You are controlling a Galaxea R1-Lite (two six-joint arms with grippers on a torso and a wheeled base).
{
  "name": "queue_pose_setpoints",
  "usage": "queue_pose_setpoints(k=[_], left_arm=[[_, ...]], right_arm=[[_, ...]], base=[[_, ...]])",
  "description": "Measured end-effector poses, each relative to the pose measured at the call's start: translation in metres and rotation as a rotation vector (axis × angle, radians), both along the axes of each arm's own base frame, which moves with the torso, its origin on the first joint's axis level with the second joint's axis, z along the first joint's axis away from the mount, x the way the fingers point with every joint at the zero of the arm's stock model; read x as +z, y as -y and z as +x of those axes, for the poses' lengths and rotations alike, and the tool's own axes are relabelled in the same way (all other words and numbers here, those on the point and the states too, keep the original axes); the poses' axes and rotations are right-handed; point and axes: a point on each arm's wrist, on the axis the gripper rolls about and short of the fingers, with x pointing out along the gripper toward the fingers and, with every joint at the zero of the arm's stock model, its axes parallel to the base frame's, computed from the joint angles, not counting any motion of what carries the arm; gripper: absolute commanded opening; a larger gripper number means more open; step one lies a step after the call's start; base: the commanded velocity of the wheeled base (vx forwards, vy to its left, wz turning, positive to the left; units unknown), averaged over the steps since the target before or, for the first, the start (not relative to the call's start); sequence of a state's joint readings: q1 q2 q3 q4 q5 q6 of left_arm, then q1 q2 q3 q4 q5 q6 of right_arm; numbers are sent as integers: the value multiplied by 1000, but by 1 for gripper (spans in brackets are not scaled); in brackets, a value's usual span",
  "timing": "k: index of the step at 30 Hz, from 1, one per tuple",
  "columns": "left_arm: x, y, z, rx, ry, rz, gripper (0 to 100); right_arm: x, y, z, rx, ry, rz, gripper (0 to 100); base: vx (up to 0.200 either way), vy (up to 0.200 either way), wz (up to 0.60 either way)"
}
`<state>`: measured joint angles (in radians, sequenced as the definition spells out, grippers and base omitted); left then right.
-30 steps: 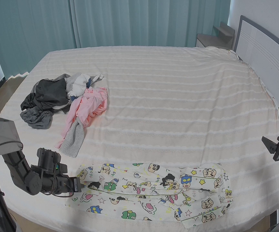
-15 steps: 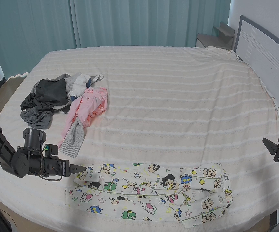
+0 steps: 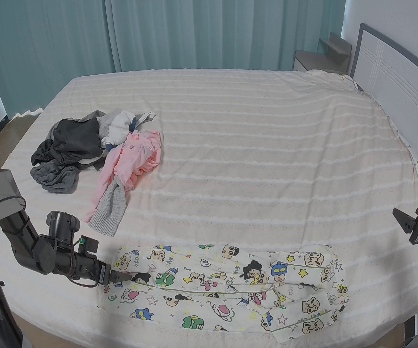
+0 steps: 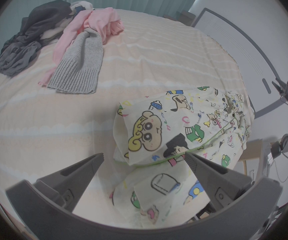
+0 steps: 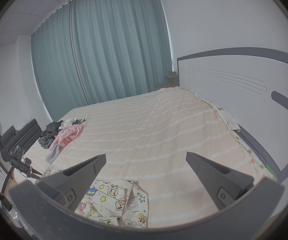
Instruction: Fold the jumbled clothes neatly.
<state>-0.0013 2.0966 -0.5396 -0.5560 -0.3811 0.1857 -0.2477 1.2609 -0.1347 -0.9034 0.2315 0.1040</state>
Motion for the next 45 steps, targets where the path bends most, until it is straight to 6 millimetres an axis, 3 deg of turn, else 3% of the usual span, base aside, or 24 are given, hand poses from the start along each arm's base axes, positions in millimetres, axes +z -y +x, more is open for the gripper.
queue_pose_setpoints(k=[12,33,34,45], left_arm=[[-28,2,13,-34,32,-4,100],[-43,12,22,-67,21,-3,100],[-43,12,22,-67,20,-3,0],[-45,14,21,-77,10,-5,0]], right_arm=[[-1,-1,0,6,-7,-2,100],[-3,-1,-1,10,-17,-3,100],[-4,-1,-1,9,-17,-4,100],[-4,-1,-1,10,-19,-4,100]], base=[[0,0,0],[0,0,0],[0,0,0],[0,0,0]])
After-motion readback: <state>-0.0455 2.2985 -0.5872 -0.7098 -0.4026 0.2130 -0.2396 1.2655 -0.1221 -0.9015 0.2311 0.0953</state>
